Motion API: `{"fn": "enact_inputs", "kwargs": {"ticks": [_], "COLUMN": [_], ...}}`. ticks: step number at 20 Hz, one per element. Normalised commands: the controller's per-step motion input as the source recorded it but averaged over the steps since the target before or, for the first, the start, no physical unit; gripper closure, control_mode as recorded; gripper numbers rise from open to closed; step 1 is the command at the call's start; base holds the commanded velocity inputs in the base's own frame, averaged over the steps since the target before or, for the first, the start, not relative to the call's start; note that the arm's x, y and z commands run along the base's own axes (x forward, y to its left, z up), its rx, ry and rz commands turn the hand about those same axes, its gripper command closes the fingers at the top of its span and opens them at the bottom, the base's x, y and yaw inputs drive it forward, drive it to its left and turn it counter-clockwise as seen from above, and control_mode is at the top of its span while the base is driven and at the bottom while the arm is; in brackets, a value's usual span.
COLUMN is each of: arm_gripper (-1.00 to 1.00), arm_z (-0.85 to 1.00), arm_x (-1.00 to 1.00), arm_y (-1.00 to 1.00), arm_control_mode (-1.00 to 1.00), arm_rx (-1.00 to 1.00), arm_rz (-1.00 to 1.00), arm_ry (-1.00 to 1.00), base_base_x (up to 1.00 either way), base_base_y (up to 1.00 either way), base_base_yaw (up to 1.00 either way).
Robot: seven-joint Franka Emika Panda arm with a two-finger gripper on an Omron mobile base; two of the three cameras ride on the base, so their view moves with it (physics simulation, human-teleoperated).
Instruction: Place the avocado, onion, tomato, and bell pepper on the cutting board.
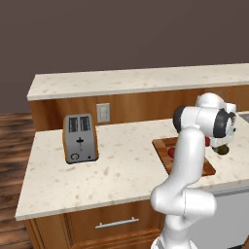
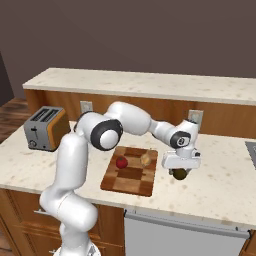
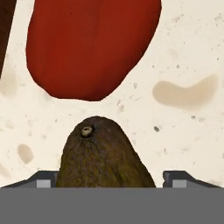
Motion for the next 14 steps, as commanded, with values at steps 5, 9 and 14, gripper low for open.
{"fn": "enact_inputs", "kwargs": {"ticks": [5, 9, 14], "arm_gripper": [1.00, 1.00, 1.00], "arm_z": [0.20, 1.00, 1.00], "arm_x": [-0.33, -0.50, -0.48], "arm_y": [0.00, 0.07, 0.40], "arm_control_mode": [-1.00, -1.00, -1.00], "arm_rx": [0.01, 0.02, 0.01], "arm_rz": [0.00, 0.00, 0.02], "arm_ry": [-0.03, -0.17, -0.15], "base_base_x": [0.00, 0.00, 0.00], "base_base_y": [0.00, 0.00, 0.00], "base_base_yaw": [0.00, 0.00, 0.00]}}
